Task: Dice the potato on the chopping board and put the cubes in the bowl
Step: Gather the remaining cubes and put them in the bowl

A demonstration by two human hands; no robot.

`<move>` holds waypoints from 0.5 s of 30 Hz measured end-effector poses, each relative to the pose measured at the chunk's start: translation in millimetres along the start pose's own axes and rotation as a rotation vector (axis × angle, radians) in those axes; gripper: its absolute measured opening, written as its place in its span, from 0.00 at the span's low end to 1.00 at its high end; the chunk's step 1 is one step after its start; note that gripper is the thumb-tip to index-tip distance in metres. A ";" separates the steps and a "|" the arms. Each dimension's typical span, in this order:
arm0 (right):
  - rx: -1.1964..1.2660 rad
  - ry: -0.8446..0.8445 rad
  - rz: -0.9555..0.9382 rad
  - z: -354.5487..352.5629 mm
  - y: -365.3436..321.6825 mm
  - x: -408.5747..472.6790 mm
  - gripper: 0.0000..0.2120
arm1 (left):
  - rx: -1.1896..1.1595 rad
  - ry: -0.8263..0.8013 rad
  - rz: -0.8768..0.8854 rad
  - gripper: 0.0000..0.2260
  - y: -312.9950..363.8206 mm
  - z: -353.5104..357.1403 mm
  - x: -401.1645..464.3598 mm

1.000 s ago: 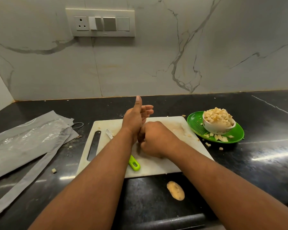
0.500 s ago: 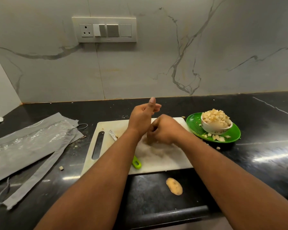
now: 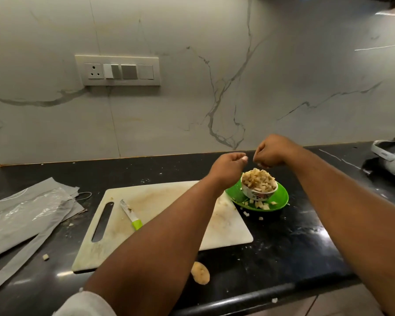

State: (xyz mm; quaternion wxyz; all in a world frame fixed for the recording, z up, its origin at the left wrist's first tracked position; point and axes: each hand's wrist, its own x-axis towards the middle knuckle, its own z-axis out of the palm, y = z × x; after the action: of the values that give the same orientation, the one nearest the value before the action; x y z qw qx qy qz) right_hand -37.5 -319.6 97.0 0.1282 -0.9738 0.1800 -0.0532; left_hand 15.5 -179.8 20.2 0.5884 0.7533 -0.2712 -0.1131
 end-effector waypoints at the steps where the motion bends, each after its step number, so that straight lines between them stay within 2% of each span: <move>1: -0.016 -0.017 -0.016 1.3 0.4 0.7 0.09 | -0.013 0.008 0.001 0.18 0.0 1.8 -1.4; 7: 0.123 -0.042 0.019 1.9 1.1 5.2 0.16 | -0.079 0.053 -0.023 0.13 -8.6 -14.6 -24.9; 9: 0.130 -0.017 0.029 2.7 -0.1 5.5 0.14 | -0.068 0.086 -0.049 0.12 -16.9 -23.5 -37.9; 12: 0.051 0.110 0.014 3.5 -9.4 -4.7 0.08 | -0.058 0.132 -0.060 0.09 -28.9 -41.7 -57.4; 15: 0.112 0.190 -0.004 12.0 -31.4 -23.9 0.05 | -0.023 0.204 -0.041 0.08 -35.0 -73.0 -83.7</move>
State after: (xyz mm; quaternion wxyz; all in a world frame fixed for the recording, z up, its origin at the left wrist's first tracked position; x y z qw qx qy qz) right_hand -47.4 -279.8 92.5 0.1646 -0.9561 0.1862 -0.1555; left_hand -8.4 -68.6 -4.9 0.6190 0.7595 -0.1932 -0.0508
